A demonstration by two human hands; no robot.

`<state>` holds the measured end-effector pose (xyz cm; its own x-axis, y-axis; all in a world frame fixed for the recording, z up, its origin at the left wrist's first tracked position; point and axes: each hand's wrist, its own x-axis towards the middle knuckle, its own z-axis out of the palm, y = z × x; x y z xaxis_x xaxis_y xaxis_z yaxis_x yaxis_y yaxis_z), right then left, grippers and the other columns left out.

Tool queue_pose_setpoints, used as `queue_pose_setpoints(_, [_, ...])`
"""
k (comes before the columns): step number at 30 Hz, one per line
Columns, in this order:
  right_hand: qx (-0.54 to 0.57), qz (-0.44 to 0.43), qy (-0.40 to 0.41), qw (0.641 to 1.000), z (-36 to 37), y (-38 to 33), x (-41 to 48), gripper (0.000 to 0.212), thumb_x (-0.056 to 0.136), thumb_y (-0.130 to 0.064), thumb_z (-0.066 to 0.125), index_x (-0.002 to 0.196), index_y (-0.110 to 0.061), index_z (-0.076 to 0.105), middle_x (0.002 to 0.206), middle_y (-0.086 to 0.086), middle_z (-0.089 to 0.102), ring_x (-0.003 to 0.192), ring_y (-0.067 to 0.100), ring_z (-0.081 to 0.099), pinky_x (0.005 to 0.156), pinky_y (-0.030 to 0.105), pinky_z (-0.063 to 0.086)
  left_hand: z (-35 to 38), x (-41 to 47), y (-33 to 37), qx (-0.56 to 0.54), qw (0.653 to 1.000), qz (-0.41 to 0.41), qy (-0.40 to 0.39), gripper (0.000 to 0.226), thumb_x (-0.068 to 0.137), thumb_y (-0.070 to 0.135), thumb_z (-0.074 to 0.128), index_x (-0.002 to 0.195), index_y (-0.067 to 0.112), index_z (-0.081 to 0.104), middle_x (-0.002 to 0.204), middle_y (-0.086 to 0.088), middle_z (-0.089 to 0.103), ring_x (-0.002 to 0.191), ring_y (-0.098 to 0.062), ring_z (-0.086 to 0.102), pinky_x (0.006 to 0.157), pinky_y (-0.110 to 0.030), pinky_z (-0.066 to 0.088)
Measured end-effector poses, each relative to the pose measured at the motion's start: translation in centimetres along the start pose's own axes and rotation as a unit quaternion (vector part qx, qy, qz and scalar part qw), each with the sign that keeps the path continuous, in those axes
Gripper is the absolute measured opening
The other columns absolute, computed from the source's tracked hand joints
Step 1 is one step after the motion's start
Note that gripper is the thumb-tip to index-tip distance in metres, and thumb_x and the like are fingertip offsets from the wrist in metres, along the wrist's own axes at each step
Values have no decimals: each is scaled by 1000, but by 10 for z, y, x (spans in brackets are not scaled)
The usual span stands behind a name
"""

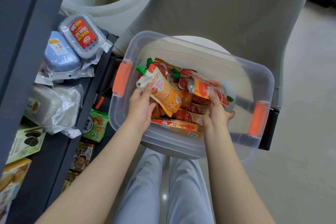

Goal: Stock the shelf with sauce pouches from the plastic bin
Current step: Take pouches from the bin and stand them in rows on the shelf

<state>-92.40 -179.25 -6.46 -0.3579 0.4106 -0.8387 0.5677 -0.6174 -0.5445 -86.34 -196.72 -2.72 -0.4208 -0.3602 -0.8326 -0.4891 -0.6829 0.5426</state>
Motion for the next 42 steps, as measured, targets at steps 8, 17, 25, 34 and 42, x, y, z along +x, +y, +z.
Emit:
queue_pose_setpoints(8, [-40,77,-213,973,-35,-20,-41,32,92,-8,59,122,2,58,125,22,62,115,29,62,101,48,48,-13,-42,17,65,995,72,-21,15,95,31,58,108,28,67,122,-1,68,120,-24,59,102,-56,44])
queue_pose_setpoints(17, [-249,32,-361,898,-51,-117,-151,48,91,-31,60,129,-2,53,121,23,65,97,31,68,85,53,55,-21,-155,57,34,989,144,14,32,95,51,49,112,26,61,118,1,69,113,-20,64,100,-47,48])
queue_pose_setpoints(25, [-397,-62,-559,725,-45,-161,-265,26,96,-35,52,112,-18,60,105,11,73,90,25,72,74,42,58,-49,-286,72,-113,977,177,38,63,87,62,46,138,25,46,130,-4,62,116,-20,61,101,-50,46])
queue_pose_setpoints(34, [-419,-109,-711,555,-57,-121,-426,41,79,-24,67,116,-11,57,98,13,71,83,27,70,74,44,59,-141,-440,70,-64,895,386,216,79,69,19,86,120,25,25,112,3,53,100,-10,58,83,-33,51])
queue_pose_setpoints(42, [-415,-140,-793,424,-120,-17,-568,28,88,-22,68,113,-16,59,102,8,73,92,29,72,79,47,59,-295,-555,39,-7,820,469,327,72,79,27,78,120,29,18,120,7,44,108,-4,54,81,-20,46])
